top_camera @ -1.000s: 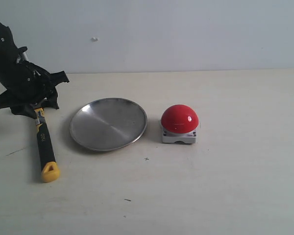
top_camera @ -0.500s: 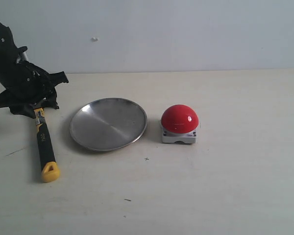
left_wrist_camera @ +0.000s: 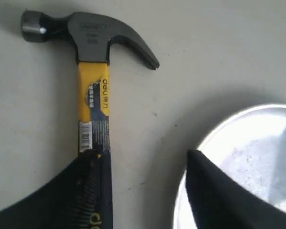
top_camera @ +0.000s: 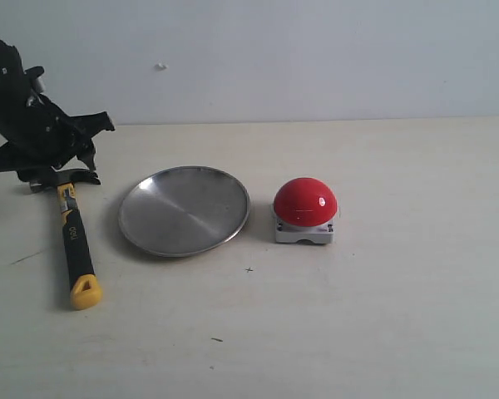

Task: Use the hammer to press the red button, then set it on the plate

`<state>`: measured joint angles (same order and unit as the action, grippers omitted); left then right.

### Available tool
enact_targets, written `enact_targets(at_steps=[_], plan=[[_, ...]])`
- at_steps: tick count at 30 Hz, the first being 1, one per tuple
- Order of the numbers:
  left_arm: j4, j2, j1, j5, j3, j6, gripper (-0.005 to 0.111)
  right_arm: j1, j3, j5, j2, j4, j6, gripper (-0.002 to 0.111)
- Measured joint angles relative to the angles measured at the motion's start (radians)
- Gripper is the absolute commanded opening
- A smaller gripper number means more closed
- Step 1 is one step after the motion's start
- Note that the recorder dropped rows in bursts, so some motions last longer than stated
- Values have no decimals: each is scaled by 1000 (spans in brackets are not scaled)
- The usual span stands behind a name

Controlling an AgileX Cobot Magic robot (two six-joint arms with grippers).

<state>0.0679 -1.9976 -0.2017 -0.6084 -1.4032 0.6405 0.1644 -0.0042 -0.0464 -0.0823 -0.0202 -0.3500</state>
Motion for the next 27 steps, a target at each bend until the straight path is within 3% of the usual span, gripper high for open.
enact_targets(at_steps=[11,18,27], plan=[[-2,0,14,58,-9,89,54,0,0,0,0,0,0,0],[-4,-143,99,-280,-200,224,54,0,0,0,0,0,0,0],[-47,-163,101,-276,-222,224,54,0,0,0,0,0,0,0]])
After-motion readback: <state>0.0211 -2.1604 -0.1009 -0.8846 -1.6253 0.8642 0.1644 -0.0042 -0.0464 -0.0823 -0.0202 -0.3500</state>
